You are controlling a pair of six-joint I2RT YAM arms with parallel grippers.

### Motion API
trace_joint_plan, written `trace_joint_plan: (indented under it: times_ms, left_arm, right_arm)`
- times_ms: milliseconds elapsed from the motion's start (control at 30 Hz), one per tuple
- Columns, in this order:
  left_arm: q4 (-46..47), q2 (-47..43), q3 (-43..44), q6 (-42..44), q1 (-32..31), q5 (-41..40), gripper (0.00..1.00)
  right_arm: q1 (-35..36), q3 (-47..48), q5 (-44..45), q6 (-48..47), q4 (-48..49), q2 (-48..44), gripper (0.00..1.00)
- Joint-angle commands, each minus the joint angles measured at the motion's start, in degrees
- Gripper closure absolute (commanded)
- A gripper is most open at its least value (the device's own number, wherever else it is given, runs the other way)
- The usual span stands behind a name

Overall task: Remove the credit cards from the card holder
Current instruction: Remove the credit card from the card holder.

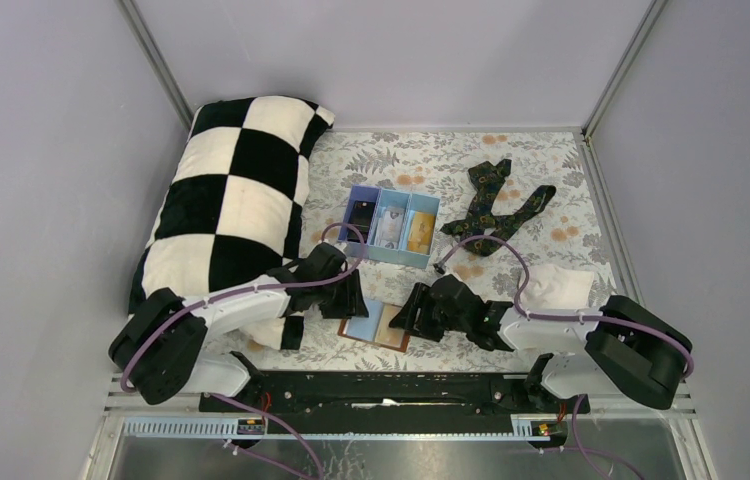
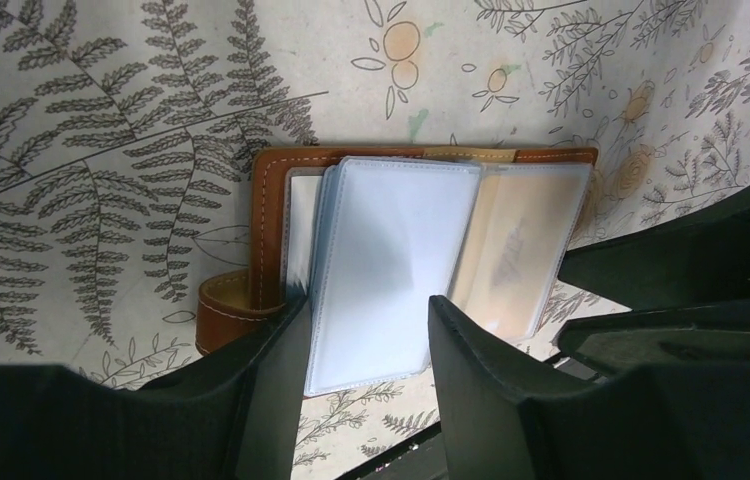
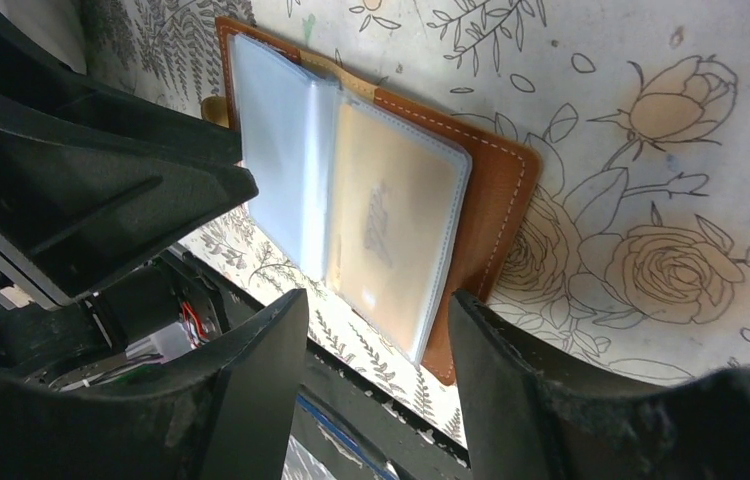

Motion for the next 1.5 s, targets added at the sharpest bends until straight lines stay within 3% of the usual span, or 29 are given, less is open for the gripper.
trace_joint_plan:
  times_ms: [0, 267, 600, 1467]
  left_arm:
    - [3.38, 1.19, -0.86, -0.22, 0.08, 0.62, 0.49]
    - [6.32, 3.12, -2.40, -0.89, 0.11, 3.00, 0.49]
    - [6.05, 2.67, -2.08, -0.75, 0.09, 2.62, 0.49]
    - [5.80, 3.16, -1.99, -0.40, 0.08, 2.80, 0.49]
  right_arm:
    - [0.58, 0.06, -1.32, 0.65, 3.96, 1.05, 0.40]
    - [0.57, -0.93, 0.26, 0.36, 4.02, -3.07, 0.40]
    - [0.58, 1.20, 5.25, 0.52, -8.52, -5.15, 0.36]
    - [0.58, 1.48, 1.75, 0.03, -2.85, -3.89, 0.41]
